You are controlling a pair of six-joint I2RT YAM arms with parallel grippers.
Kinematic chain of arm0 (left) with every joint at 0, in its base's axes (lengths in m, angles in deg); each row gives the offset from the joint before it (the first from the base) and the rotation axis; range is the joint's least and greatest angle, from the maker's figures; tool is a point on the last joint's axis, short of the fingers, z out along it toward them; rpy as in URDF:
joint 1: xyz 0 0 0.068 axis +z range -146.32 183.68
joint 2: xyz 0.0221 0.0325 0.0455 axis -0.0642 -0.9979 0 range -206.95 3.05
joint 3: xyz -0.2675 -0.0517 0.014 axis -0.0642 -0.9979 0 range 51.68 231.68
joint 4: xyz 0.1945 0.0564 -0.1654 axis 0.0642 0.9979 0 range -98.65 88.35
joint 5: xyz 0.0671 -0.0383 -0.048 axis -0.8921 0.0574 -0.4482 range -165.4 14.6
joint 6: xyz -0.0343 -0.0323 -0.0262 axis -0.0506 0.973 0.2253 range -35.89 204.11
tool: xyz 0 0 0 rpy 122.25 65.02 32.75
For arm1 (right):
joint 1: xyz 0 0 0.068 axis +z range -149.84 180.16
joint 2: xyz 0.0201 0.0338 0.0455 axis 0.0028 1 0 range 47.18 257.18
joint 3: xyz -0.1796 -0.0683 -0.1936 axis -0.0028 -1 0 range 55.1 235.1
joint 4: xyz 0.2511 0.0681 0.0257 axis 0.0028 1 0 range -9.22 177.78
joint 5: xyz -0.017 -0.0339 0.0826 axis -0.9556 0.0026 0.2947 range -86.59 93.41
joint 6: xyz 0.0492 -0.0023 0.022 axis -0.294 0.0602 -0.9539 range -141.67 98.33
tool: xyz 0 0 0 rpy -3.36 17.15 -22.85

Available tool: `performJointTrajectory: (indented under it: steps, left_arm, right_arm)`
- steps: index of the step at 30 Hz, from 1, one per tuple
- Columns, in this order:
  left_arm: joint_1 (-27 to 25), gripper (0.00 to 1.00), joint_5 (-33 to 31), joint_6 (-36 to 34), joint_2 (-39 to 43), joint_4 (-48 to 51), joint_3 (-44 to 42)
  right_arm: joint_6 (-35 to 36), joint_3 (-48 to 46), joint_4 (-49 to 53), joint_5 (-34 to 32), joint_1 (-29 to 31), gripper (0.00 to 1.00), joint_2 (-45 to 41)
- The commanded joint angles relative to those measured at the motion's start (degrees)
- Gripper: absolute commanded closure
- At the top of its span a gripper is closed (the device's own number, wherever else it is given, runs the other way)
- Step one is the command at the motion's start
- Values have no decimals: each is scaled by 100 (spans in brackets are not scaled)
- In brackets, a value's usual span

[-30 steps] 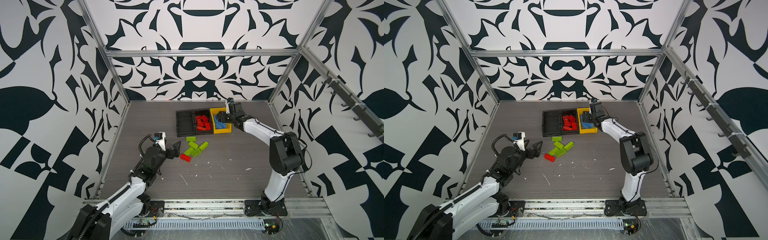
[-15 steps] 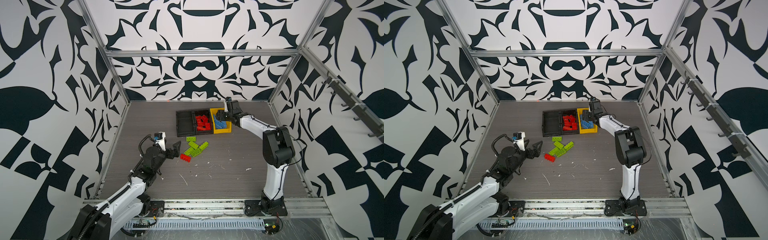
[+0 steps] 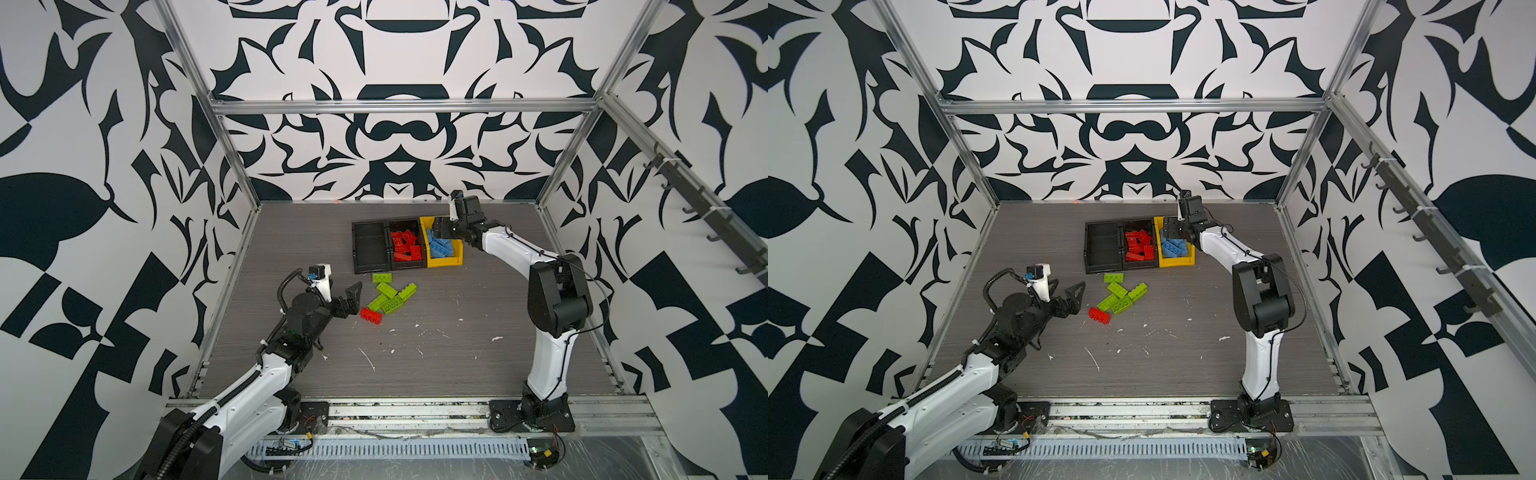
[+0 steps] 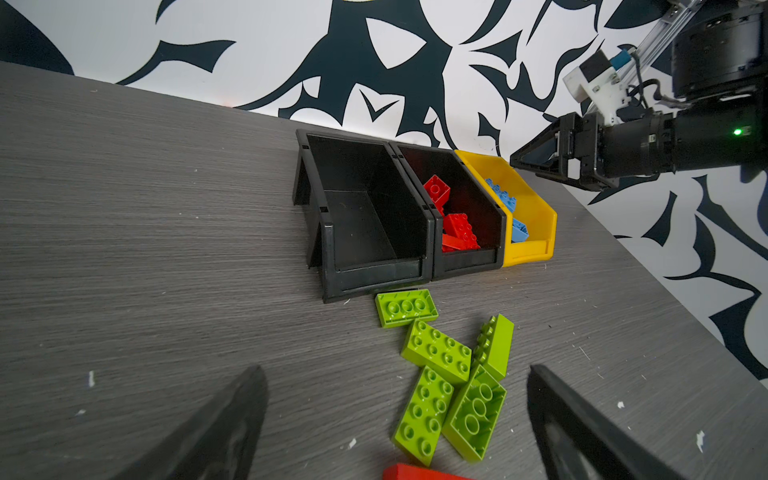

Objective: Sort the legos into containers by color
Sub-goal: 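Lift the light-blue brick into the yellow bin and open the right gripper, then move the right gripper down to the red brick beside the green bricks and grasp it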

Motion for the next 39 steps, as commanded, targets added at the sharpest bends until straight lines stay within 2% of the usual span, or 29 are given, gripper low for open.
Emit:
performJointTrajectory:
  steps: [1, 7, 15, 20, 26, 39]
  left_arm:
    - [-17, 0, -59, -14, 13, -79, 49]
    - [-14, 0, -648, 226, 147, 60, -19]
    - [146, 0, -1136, 694, 156, 502, 27]
    - [521, 0, -950, 1080, 191, 518, -98]
    - [787, 0, -792, 1293, 139, 608, -104]
    - [857, 0, -999, 1423, 147, 910, -46]
  right_arm:
    - [169, 55, 105, 298, 60, 18, -468]
    - [648, -813, -60, 760, 696, 26, -1312]
    - [1070, -1813, -318, 810, 2143, 33, -1909]
    - [1241, -1730, -133, 895, 2861, 34, -1661]
    - [1340, -1369, 72, 786, 3386, 36, -1038]
    - [1424, -695, 315, 628, 3724, 41, -82]
